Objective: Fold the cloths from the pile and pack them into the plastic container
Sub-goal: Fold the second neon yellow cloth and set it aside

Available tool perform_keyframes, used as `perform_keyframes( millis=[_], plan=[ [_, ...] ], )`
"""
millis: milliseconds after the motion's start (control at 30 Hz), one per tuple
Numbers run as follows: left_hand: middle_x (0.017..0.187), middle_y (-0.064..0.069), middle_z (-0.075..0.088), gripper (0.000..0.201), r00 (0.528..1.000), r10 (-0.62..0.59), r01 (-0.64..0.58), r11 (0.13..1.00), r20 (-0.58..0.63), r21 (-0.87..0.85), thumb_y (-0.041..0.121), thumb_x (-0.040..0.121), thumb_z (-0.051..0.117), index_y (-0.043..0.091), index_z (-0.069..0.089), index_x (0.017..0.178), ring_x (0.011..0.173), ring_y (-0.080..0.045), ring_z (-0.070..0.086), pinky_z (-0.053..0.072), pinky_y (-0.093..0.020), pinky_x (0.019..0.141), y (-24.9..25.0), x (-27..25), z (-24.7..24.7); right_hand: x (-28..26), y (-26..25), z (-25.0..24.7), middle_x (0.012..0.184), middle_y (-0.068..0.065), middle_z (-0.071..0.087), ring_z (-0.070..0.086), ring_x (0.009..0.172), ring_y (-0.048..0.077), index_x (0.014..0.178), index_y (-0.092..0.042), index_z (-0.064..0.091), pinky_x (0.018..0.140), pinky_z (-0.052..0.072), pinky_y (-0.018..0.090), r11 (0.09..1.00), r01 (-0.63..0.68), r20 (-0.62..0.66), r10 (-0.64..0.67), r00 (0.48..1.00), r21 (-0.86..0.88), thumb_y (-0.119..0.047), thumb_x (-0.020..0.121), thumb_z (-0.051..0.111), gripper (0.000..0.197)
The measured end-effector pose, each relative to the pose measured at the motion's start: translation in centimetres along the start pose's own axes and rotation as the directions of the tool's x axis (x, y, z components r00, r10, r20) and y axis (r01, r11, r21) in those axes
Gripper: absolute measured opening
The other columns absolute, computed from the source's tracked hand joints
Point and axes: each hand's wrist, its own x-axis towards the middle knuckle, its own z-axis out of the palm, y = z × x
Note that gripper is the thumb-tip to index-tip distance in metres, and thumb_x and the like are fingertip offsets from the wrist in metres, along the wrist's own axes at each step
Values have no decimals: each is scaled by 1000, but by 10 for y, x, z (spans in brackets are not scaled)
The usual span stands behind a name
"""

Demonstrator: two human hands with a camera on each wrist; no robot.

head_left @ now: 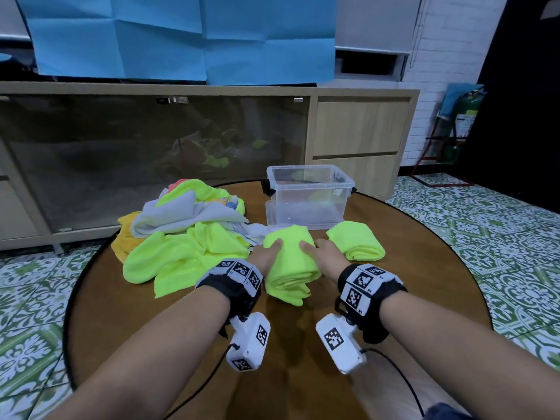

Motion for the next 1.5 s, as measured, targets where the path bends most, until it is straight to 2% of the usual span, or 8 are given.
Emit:
perform_keyframes(
  millis=[133, 333, 533, 867, 1067, 1200, 1267, 1500],
  plan=[
    [130, -16, 55, 90, 997, -1, 9, 994, 75, -106, 70, 76, 52, 2, 46, 135, 116, -33, 56, 43, -43, 102, -1, 2, -8, 3, -4, 3, 122, 22, 56, 55, 111, 35, 123, 8, 49, 93, 43, 39, 998, -49, -18, 50, 999, 44, -27, 98, 46, 43],
    [125, -14, 57, 69, 999, 45, -43, 996, 21, -79, 53, 85, 55, -1, 49, 127, 115, -31, 55, 44, -33, 88, 6, -12, -18, 8, -4, 10, 126, 25, 56, 55, 115, 38, 123, 5, 53, 101, 44, 47, 992, -126, 43, 126, 991, 13, -32, 96, 47, 46],
    [124, -14, 59, 47, 983, 168, -173, 982, -71, -76, 34, 88, 62, 2, 55, 123, 115, -31, 55, 45, -35, 94, -5, -13, -26, 2, -38, 8, 129, 16, 54, 54, 117, 32, 130, 1, 45, 97, 43, 36, 917, -118, 84, 161, 983, -381, -39, 99, 39, 51],
    [127, -13, 57, 45, 969, 244, -245, 956, -28, -161, 31, 90, 59, 7, 52, 127, 115, -30, 55, 44, -36, 95, -12, -12, -31, 6, -27, 26, 129, 13, 54, 53, 119, 30, 128, -10, 44, 105, 40, 41, 960, -182, 272, 121, 955, 214, -43, 97, 40, 46],
    [130, -14, 55, 49, 957, 258, -272, 957, -130, -104, 37, 92, 54, 4, 50, 128, 117, -29, 53, 37, -26, 84, -8, -9, -23, 17, -22, 33, 124, 21, 55, 53, 114, 33, 128, 3, 47, 94, 38, 34, 983, -39, -17, 37, 999, -181, -41, 99, 35, 54],
    [131, -14, 54, 85, 999, 34, -33, 991, 4, -127, 70, 79, 49, 2, 46, 131, 116, -32, 54, 43, -33, 93, -12, -4, -24, 22, -17, 37, 123, 24, 53, 51, 113, 35, 126, 5, 44, 79, 33, 31, 977, -18, -106, -5, 994, -214, -33, 102, 31, 46],
    [124, -14, 59, 85, 992, -34, 64, 965, 119, -253, 70, 71, 60, 5, 51, 125, 110, -32, 59, 49, -44, 93, -15, -5, -24, 21, -16, 35, 123, 23, 53, 50, 113, 34, 125, 4, 43, 80, 34, 32, 975, -9, -114, -17, 993, -224, -32, 102, 30, 45],
    [121, -16, 62, 56, 989, 145, -135, 956, 17, -260, 45, 86, 61, 4, 54, 122, 110, -33, 60, 47, -47, 98, -14, -3, -23, 27, -18, 23, 132, 13, 52, 54, 115, 32, 137, -6, 40, 96, 45, 39, 985, -131, 101, 120, 988, 112, -51, 95, 39, 62]
  ],
)
